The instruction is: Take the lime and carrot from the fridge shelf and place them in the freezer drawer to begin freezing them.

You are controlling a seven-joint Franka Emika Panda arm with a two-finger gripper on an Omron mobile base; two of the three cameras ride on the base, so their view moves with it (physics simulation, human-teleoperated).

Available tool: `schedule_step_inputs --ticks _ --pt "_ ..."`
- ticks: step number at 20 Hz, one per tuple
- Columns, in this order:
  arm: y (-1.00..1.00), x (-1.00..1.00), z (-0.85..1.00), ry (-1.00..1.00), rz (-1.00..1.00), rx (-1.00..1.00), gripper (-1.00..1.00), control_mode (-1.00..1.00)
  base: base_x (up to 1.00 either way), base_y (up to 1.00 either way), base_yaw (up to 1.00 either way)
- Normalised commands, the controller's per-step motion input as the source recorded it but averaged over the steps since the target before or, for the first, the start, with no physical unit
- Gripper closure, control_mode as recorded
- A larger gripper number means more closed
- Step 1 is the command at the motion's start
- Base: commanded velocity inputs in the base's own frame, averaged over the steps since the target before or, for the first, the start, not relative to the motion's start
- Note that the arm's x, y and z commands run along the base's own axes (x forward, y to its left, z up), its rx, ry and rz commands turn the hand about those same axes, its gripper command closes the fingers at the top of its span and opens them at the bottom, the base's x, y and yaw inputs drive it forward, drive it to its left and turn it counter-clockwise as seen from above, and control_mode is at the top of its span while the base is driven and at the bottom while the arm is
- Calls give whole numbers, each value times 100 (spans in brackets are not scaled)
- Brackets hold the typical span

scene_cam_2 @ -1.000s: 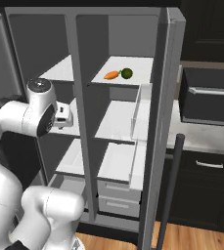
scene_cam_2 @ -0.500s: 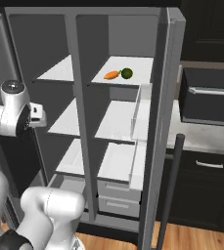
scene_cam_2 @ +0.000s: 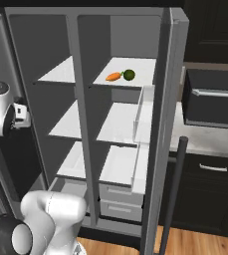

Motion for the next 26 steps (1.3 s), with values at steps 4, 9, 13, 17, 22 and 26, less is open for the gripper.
schedule_step_inputs --ticks 4,9,13,17,22,26 --pt "56 4 0 0 0 0 -100 -100 0 0 0" --pt "51 0 0 0 0 0 -100 -100 0 0 0" --pt "-26 -14 19 -6 0 1 -100 -100 0 0 0" --pt "-98 -37 41 -18 0 3 -100 -100 0 0 0" --pt "-100 -6 60 -13 -8 3 -100 -100 0 0 0" --pt "-92 12 60 -5 -23 1 -100 -100 0 0 0"
